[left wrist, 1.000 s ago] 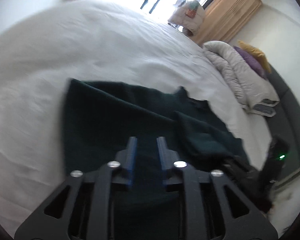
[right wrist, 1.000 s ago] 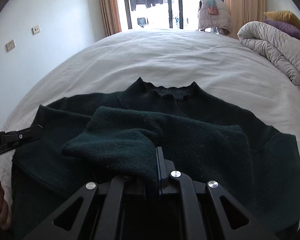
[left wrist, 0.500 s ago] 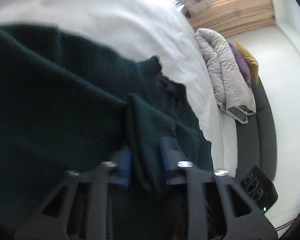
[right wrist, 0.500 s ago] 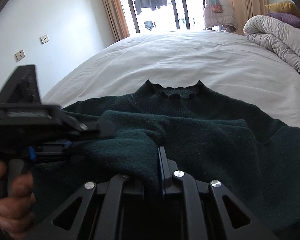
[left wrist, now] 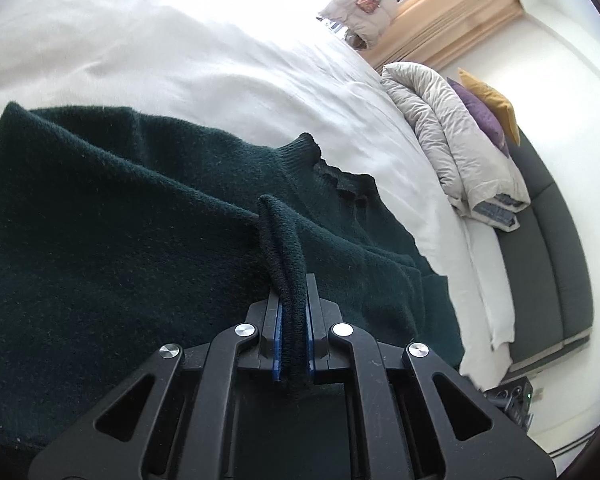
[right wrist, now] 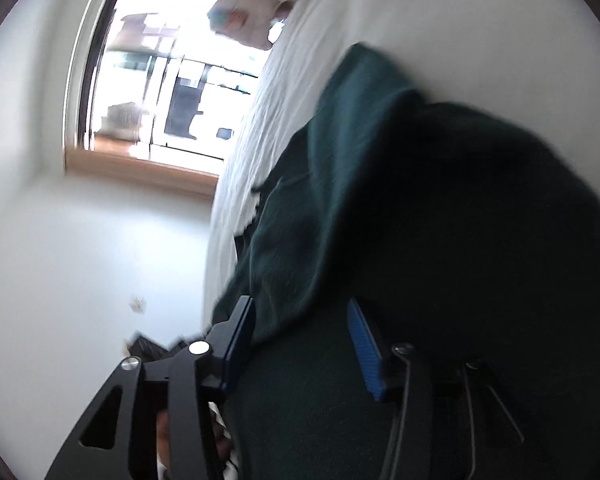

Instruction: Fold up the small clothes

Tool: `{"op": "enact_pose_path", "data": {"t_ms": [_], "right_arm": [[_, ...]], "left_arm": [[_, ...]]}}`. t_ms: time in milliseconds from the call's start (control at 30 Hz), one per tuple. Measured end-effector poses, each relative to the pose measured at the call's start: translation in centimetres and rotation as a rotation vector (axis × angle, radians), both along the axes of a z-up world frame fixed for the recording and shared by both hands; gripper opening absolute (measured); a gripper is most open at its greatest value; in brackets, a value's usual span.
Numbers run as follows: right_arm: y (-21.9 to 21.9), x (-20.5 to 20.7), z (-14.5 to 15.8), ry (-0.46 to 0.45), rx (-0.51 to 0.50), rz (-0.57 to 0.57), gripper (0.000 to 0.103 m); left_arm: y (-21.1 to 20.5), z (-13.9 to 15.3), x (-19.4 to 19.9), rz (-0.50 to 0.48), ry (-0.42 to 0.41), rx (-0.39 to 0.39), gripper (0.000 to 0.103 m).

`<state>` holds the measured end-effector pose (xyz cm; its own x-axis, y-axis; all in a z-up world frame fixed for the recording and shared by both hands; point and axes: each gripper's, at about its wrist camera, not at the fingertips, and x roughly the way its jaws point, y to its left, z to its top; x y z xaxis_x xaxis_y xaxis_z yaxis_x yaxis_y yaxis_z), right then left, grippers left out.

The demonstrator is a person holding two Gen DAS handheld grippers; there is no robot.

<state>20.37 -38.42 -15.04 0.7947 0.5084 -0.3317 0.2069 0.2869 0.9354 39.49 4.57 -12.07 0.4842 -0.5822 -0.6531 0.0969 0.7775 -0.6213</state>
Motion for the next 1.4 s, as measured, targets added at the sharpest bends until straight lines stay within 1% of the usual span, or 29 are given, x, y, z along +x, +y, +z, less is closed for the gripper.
{"op": "enact_pose_path", "data": {"t_ms": [33,100,167,200,267,367,433,500,533,567,633,700,733,800,833,900,967,1000,1033,1067,1133,1167,1200,1300,1333,1400], "right_arm": [[0.0,0.5,0.0,0.003,0.002,-0.003,0.049],[0.1,2.0,0.3,0.007,-0.032,0.008,0.050],[-0.2,3.2,0.3,0.008,-0.018,-0.007,0.049],[-0.6,3.9,0.4,-0.001,-0.013,-0.025,0.050],[-1.8,4.8,0.5,-0.011,-0.032,-0.087,0.049],[-4.2,6.2,0.2,-0.031,0.003,-0.150,0.049],[-5.4,7.1,0.4,-0.046,-0.006,-0.164,0.049],[-5.6,7.7,0.2,-0.058,-0.007,-0.154,0.048],[-5.7,8.0,-0.2,-0.059,-0.009,-0.148,0.045],[-5.6,8.0,-0.5,-0.058,-0.012,-0.147,0.038],[-6.1,7.8,-0.7,-0.069,-0.011,-0.149,0.031],[-6.3,7.9,-0.6,-0.077,-0.016,-0.146,0.030],[-6.5,7.6,-0.5,-0.076,-0.019,-0.144,0.031],[-6.7,7.6,0.1,-0.088,-0.038,-0.128,0.031],[-6.7,7.6,0.3,-0.094,-0.048,-0.122,0.033],[-6.6,7.9,0.5,-0.104,-0.053,-0.120,0.033],[-6.8,8.1,0.3,-0.110,-0.036,-0.128,0.033],[-7.1,7.9,-0.1,-0.111,-0.031,-0.130,0.033],[-7.3,8.0,-0.4,-0.103,-0.038,-0.127,0.031],[-7.2,7.8,-0.7,-0.093,-0.049,-0.122,0.029],[-6.8,7.9,-1.0,-0.059,-0.063,-0.110,0.025],[-6.9,8.0,-1.2,-0.055,-0.055,-0.102,0.024],[-7.2,7.9,-1.3,-0.058,-0.042,-0.095,0.024],[-7.7,7.2,-1.6,-0.061,0.015,-0.066,0.023],[-7.7,6.9,-1.5,-0.056,0.021,-0.064,0.023],[-7.7,5.2,-1.4,-0.042,0.054,-0.063,0.028]], "left_arm": [[-0.1,0.1,-0.1,-0.007,-0.008,0.012,0.007],[-0.2,0.3,-0.3,-0.014,-0.019,0.022,0.007],[0.1,0.4,-0.4,-0.013,-0.021,0.012,0.007],[0.4,0.5,-0.5,-0.012,-0.025,0.010,0.007],[0.5,0.5,-0.5,-0.015,-0.032,0.023,0.007],[0.6,0.3,-0.4,-0.014,-0.030,0.033,0.007],[0.5,0.2,-0.4,-0.017,-0.038,0.044,0.007],[0.3,0.4,-0.5,-0.027,-0.048,0.054,0.007],[0.1,0.4,-0.5,-0.030,-0.055,0.067,0.007],[-0.1,0.5,-0.7,-0.036,-0.072,0.093,0.007],[-0.3,0.6,-1.1,-0.042,-0.092,0.118,0.007],[0.1,0.3,-1.3,-0.036,-0.103,0.102,0.007],[0.3,0.2,-1.5,-0.032,-0.113,0.094,0.007],[0.7,1.0,-2.1,-0.021,-0.180,0.076,0.007],[0.8,1.5,-2.4,-0.018,-0.209,0.078,0.007],[0.7,2.8,-2.6,-0.009,-0.261,0.104,0.007],[0.8,3.6,-2.5,-0.013,-0.280,0.103,0.007],[0.7,3.9,-2.4,-0.015,-0.289,0.116,0.007],[0.5,3.8,-2.3,-0.023,-0.279,0.149,0.007],[0.0,2.9,-1.9,-0.041,-0.233,0.193,0.007],[0.1,1.1,-1.6,-0.049,-0.141,0.219,0.007],[0.4,0.4,-1.8,-0.039,-0.120,0.216,0.008],[0.6,0.2,-2.0,-0.035,-0.111,0.210,0.010],[0.8,0.0,-2.1,-0.039,-0.090,0.210,0.012],[1.1,-0.1,-2.1,-0.043,-0.087,0.196,0.012],[1.7,-0.3,-2.2,-0.036,-0.077,0.141,0.012]]}}
